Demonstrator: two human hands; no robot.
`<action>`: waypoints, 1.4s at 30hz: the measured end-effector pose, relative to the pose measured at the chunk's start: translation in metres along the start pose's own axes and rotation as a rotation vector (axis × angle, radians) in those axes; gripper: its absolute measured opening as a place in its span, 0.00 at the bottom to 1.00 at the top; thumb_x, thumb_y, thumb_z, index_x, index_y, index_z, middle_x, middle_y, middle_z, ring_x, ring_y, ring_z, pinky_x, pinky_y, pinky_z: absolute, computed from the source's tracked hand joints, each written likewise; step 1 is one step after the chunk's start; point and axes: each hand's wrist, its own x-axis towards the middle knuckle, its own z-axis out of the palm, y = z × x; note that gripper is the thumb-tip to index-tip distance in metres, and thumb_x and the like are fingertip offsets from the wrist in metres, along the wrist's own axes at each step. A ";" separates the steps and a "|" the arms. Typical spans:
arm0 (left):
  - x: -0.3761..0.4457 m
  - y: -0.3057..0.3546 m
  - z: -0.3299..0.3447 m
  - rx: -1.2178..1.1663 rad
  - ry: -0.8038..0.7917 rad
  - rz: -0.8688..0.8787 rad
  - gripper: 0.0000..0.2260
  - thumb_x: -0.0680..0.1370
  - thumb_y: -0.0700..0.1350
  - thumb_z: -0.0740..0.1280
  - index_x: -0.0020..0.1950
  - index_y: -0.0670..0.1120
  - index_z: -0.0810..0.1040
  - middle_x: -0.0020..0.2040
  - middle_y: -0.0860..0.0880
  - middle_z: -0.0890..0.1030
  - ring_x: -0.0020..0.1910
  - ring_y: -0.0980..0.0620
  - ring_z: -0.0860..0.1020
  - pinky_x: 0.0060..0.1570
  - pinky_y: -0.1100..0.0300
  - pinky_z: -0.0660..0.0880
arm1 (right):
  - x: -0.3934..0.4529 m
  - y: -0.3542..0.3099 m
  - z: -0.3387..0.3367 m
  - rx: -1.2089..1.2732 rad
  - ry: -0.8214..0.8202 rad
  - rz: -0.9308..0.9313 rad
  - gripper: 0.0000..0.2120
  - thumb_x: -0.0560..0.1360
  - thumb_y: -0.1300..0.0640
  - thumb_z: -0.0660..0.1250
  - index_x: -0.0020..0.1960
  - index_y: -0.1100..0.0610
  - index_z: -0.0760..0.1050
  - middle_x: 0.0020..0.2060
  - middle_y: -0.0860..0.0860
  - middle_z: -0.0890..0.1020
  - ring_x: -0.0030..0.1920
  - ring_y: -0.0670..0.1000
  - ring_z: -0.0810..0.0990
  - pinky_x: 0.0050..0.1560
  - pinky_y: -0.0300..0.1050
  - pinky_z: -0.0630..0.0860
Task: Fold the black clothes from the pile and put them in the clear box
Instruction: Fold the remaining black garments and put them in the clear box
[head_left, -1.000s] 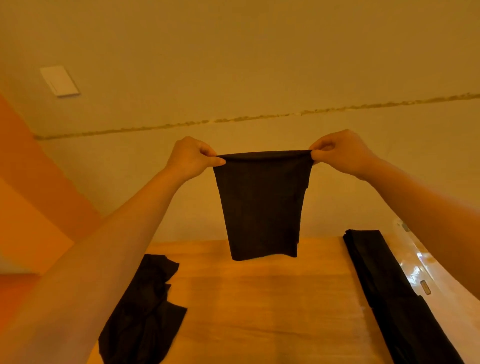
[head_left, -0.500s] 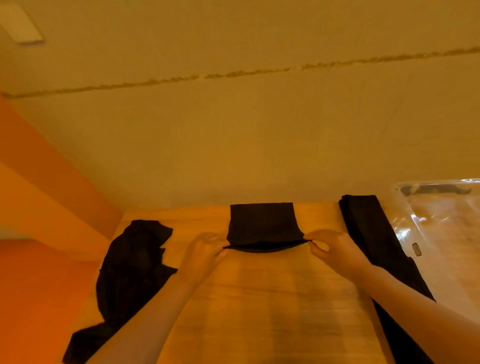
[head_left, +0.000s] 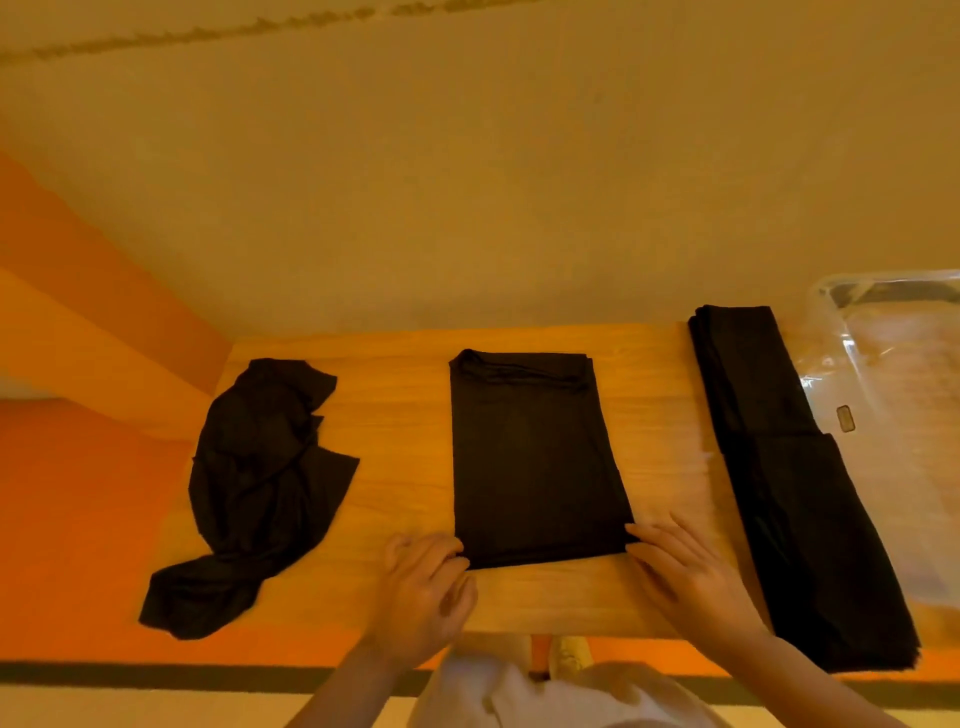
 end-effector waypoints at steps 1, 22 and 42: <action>0.000 0.004 -0.002 0.003 0.017 -0.017 0.07 0.73 0.51 0.66 0.44 0.51 0.82 0.51 0.53 0.81 0.54 0.56 0.76 0.57 0.53 0.63 | 0.001 -0.004 -0.003 0.009 0.017 -0.016 0.24 0.82 0.45 0.48 0.54 0.51 0.81 0.58 0.47 0.80 0.61 0.47 0.76 0.67 0.53 0.67; -0.005 0.026 0.038 0.145 -0.372 -0.142 0.29 0.81 0.61 0.49 0.78 0.47 0.57 0.79 0.46 0.54 0.78 0.47 0.51 0.72 0.46 0.52 | 0.015 -0.035 0.043 -0.231 -0.191 0.141 0.32 0.81 0.40 0.43 0.77 0.59 0.54 0.77 0.54 0.55 0.77 0.52 0.50 0.74 0.54 0.52; 0.055 0.006 0.042 0.082 -0.387 -0.091 0.28 0.82 0.58 0.48 0.79 0.44 0.53 0.79 0.46 0.52 0.78 0.49 0.47 0.75 0.45 0.52 | 0.066 -0.001 0.029 -0.203 -0.230 0.254 0.34 0.80 0.38 0.41 0.78 0.57 0.42 0.78 0.51 0.44 0.77 0.48 0.39 0.76 0.47 0.42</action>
